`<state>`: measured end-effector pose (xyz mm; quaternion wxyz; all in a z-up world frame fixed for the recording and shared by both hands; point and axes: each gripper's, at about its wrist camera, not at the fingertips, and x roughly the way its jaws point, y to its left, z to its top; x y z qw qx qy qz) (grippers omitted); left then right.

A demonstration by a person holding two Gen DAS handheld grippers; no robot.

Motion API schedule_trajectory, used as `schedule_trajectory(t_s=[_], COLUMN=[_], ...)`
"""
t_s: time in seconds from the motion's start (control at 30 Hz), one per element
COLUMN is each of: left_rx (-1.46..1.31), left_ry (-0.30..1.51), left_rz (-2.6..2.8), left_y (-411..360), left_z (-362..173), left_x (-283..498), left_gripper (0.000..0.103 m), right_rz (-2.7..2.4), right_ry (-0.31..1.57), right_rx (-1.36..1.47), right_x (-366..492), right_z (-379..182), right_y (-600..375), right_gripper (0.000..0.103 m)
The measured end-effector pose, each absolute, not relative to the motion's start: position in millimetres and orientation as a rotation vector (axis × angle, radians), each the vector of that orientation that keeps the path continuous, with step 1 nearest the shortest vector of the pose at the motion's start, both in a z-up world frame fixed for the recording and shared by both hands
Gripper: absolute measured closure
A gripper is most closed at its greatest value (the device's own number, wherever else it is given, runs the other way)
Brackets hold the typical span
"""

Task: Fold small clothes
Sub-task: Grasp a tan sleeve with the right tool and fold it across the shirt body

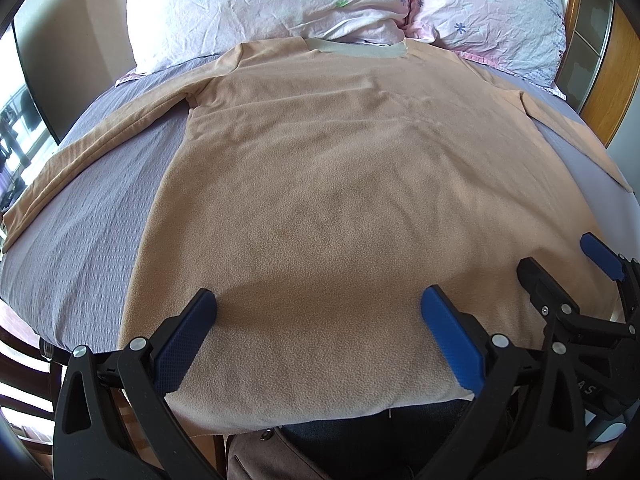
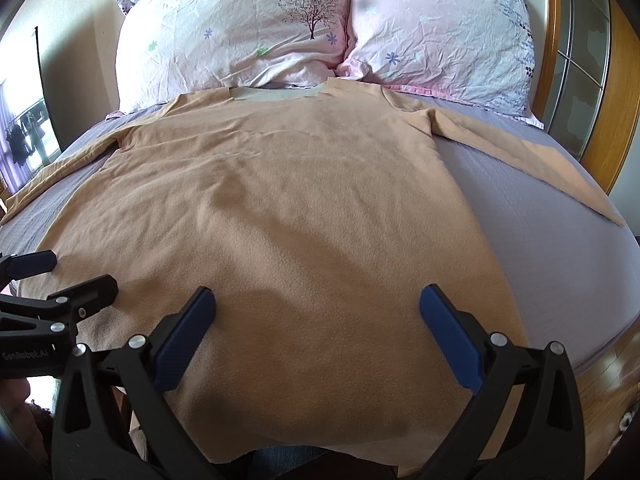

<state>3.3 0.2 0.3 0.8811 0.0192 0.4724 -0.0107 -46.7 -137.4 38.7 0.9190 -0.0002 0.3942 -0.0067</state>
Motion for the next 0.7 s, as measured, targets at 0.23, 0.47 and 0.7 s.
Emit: schedule_trajectory(t_s=[0.23, 0.47, 0.7], left_rx=[0.05, -0.018, -0.127], left_ry=[0.885, 0.782, 0.619], left_rz=[-0.04, -0.108, -0.081], left_y=[0, 14, 60], left_z=[-1, 1, 19], left_x=[-8, -10, -3], left_gripper=[0.001, 0.001, 0.001], right_rz=[-0.019, -0.398, -0.643], right_ry=[0.736, 0.711, 0.64], right_rx=[0.173, 0.844, 1.097], right_x=[-32, -1, 14], right_z=[60, 65, 38], right_y=[-219, -447, -553], right_gripper=[0.002, 0.051, 0.068])
